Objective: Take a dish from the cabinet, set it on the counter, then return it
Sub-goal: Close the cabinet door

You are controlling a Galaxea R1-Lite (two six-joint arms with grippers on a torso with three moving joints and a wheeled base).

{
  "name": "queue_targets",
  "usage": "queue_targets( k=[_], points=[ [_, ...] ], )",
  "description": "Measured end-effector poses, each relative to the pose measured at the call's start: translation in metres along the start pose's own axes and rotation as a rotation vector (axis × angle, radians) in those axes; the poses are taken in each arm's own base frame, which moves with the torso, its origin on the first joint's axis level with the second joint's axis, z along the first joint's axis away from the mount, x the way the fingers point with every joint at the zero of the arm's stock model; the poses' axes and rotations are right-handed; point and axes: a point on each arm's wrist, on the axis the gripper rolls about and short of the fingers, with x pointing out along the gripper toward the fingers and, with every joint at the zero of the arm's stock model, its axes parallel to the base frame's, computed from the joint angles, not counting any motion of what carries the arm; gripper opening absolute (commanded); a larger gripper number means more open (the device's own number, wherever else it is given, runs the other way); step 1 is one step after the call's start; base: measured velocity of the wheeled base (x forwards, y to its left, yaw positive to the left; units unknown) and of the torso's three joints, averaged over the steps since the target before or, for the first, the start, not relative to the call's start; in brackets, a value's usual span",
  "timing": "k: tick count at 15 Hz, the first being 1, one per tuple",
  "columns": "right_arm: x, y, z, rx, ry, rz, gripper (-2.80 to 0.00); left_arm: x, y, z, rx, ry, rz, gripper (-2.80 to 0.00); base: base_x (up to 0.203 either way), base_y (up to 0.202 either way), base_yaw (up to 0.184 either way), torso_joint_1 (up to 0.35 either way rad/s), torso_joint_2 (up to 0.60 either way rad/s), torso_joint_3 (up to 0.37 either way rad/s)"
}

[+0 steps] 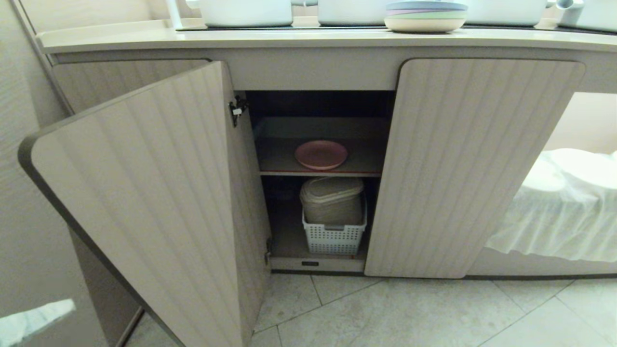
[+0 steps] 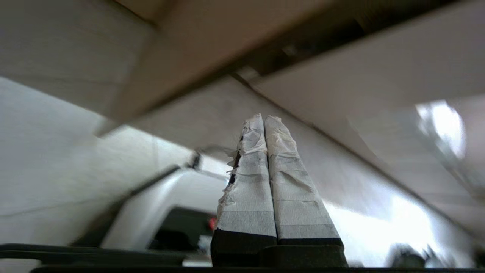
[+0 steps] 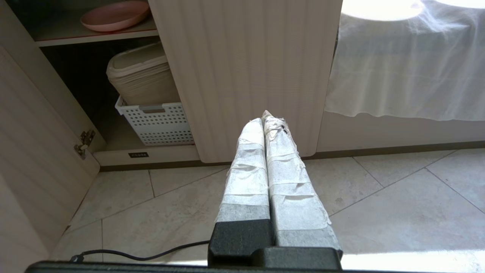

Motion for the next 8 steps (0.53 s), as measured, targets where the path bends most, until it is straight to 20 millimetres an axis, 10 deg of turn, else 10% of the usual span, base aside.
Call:
queue_targets(
  k=[8],
  points=[
    [0.0, 0.0, 0.0, 0.001, 0.0, 0.0, -2.8, 0.02, -0.016, 0.031, -0.033, -0.191, -0.039, -2.8, 0.0, 0.0, 0.0, 0.0, 0.0, 0.0]
  ],
)
